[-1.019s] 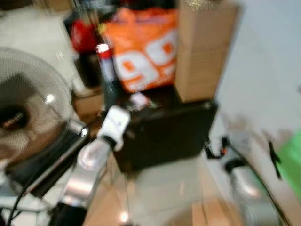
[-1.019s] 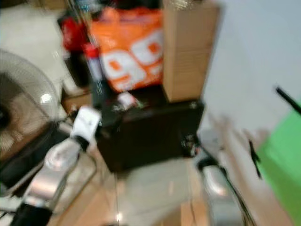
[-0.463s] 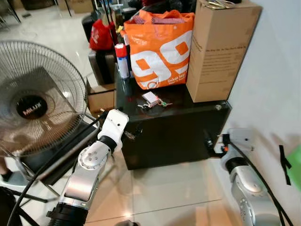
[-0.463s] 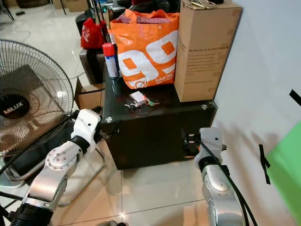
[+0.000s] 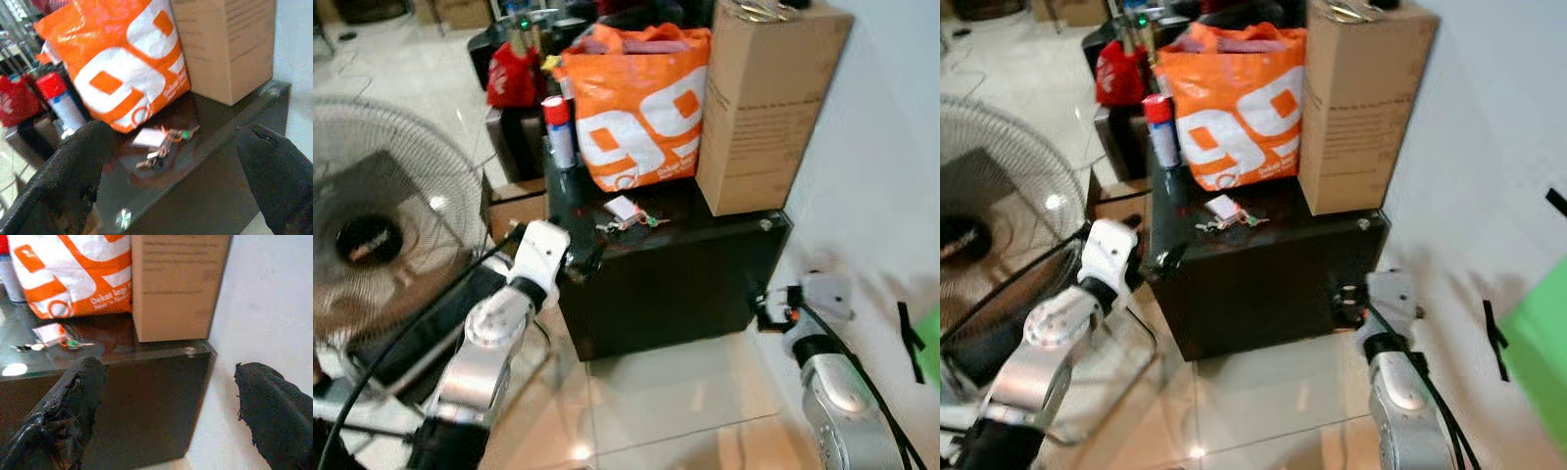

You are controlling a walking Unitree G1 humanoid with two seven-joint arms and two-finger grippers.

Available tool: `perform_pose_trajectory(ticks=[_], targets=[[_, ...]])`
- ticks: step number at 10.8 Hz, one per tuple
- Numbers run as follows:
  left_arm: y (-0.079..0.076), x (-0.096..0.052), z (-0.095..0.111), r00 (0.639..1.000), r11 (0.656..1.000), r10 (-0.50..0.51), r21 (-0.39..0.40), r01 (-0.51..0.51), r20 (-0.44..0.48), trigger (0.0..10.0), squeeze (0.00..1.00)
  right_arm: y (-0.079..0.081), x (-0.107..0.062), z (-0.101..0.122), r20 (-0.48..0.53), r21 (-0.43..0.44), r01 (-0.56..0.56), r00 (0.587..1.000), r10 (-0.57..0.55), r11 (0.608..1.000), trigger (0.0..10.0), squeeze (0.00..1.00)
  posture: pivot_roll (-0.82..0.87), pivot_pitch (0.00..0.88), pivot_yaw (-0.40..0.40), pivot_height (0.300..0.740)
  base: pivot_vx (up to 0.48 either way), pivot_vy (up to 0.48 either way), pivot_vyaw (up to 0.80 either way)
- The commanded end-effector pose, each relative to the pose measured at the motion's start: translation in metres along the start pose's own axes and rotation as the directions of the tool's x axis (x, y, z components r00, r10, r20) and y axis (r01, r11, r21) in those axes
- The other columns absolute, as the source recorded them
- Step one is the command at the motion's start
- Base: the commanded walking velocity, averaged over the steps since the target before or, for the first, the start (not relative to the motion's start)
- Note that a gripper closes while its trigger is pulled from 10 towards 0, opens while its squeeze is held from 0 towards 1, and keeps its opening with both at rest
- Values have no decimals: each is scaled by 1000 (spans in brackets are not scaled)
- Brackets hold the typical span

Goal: Hang keys on a hook

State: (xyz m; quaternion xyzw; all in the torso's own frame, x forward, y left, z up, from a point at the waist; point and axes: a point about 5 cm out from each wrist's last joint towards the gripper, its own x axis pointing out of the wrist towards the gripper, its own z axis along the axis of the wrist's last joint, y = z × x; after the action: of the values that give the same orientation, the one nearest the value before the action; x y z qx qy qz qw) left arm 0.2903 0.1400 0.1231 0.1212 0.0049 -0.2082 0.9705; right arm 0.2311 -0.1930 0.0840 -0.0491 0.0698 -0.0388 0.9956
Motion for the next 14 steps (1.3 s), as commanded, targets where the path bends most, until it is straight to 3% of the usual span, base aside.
perform_pose_trajectory(ticks=[1, 4, 7, 9, 12, 14], targets=[[4, 0, -2, 1000, 1000, 0, -2, 0, -9, 10000, 0, 1, -1, 1, 19, 9, 8, 1000, -8, 1000, 10000, 1000, -143, 0, 147, 740, 247, 0, 0], [5, 7, 0, 1000, 1000, -28, -1, 28, -5, 10000, 0, 3, 1, 5, 39, -1, 9, 999, -9, 1000, 10000, 1000, -164, 0, 169, 740, 246, 0, 0], [-6, -2, -6, 1000, 1000, 12, -27, -13, -7, 10000, 0, 1, 12, 17, 64, -41, -77, 995, 79, 996, 10000, 1000, -123, 0, 46, 740, 246, 0, 0], [-6, -16, -10, 998, 998, 59, -18, -59, -20, 10000, 0, 15, 29, 22, 69, -23, -148, 986, 149, 989, 10000, 1000, -67, 0, -24, 740, 262, 0, 0], [-5, -18, -14, 996, 996, 81, -22, -82, -34, 10000, 0, 43, 51, 30, 82, -16, -247, 965, 248, 969, 10000, 1000, -58, 0, -10, 740, 294, 0, 0], [-5, -16, -9, 995, 995, 95, -19, -95, -21, 10000, 0, 52, 59, 32, 77, -24, -282, 956, 283, 959, 10000, 1000, -31, 0, -22, 740, 298, 0, 0]])
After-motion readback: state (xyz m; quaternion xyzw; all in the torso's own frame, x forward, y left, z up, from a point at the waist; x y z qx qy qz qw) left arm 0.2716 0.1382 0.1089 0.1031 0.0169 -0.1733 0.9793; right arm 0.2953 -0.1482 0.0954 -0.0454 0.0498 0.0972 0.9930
